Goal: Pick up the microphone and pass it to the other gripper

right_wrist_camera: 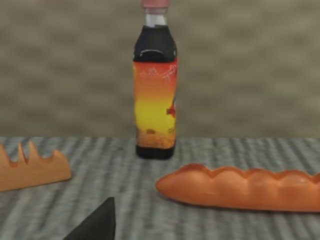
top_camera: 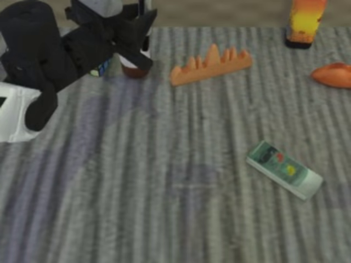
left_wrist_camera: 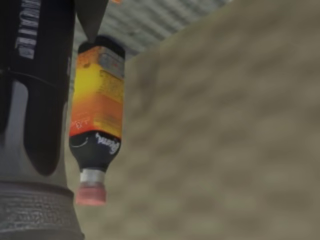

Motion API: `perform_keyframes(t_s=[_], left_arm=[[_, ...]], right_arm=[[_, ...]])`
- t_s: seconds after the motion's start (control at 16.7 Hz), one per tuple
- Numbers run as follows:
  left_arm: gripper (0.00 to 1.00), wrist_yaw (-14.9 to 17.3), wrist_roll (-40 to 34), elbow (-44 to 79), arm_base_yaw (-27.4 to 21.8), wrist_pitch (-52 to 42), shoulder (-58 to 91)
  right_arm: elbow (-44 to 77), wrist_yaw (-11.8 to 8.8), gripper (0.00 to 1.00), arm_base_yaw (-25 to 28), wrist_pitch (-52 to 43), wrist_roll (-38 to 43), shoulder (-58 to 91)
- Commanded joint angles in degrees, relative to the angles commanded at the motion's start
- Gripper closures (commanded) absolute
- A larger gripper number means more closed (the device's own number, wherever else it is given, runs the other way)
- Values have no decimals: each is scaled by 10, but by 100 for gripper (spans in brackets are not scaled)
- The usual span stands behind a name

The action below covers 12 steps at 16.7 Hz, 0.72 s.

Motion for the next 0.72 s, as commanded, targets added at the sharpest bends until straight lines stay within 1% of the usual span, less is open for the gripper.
perform_keyframes(t_s=[0.3, 0.36, 0.48, 0.72], left_arm=[[100, -3, 0, 2, -5, -2, 1], [100, -11, 0, 0, -12, -3, -5], [100, -42, -1, -7, -40, -8, -26], [100, -132, -3, -32, -122, -27, -88]], right_arm=[[0, 0, 0, 0, 0, 0, 0], [0, 0, 0, 0, 0, 0, 0], [0, 0, 0, 0, 0, 0, 0], [0, 0, 0, 0, 0, 0, 0]])
